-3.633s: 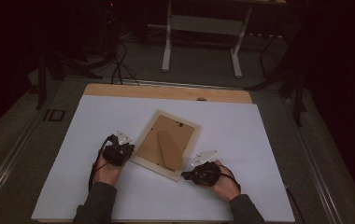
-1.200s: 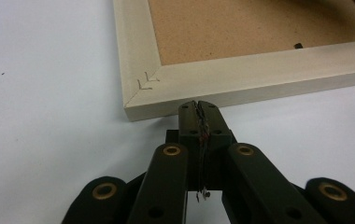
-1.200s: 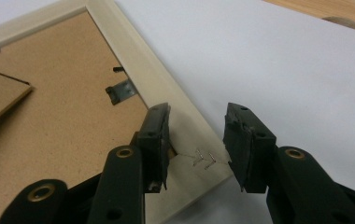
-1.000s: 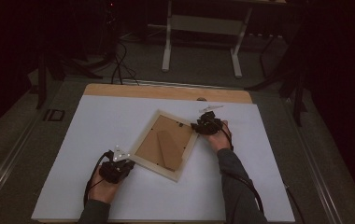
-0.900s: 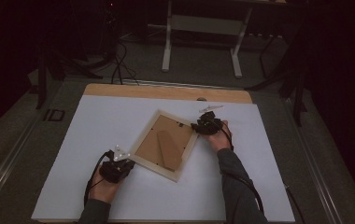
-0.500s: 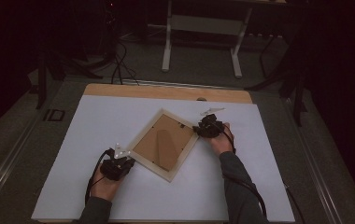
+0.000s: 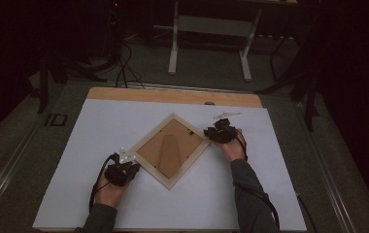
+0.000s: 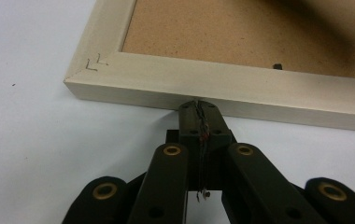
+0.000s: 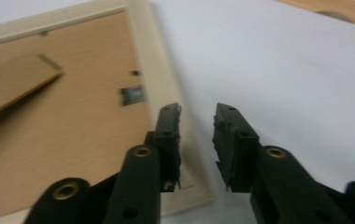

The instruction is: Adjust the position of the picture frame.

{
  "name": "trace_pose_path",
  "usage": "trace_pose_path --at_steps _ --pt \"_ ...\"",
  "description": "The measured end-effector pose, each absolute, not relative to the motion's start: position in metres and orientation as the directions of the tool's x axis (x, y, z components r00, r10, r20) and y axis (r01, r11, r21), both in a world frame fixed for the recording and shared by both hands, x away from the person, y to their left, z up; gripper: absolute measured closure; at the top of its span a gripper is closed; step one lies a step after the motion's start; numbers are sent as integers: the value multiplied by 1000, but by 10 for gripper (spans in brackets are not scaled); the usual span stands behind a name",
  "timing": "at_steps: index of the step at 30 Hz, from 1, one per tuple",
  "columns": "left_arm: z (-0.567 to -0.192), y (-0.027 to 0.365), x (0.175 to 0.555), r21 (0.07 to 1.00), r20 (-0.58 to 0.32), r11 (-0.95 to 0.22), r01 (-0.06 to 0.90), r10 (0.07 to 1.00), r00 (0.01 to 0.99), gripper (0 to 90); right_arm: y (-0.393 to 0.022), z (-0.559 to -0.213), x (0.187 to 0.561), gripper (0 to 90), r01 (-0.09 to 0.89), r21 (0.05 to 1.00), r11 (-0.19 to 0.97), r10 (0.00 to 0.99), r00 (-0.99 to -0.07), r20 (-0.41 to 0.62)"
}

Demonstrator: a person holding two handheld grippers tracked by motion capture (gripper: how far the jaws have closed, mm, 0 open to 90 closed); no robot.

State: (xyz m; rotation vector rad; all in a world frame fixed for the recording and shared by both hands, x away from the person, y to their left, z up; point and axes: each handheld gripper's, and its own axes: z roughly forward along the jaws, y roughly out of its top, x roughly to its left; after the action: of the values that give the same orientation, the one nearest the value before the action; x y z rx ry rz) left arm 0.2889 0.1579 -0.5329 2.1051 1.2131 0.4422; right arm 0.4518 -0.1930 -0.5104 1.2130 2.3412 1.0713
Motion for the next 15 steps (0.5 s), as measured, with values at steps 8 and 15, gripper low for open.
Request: trace_pose_path --at_steps 8,15 --pt "-533 157 289 689 -29 -352 634 860 509 900 -200 -521 459 862 638 689 342 835 -543 88" --pt "-534 157 291 692 -29 -348 633 862 506 900 -200 -523 458 898 649 679 344 831 -547 102"
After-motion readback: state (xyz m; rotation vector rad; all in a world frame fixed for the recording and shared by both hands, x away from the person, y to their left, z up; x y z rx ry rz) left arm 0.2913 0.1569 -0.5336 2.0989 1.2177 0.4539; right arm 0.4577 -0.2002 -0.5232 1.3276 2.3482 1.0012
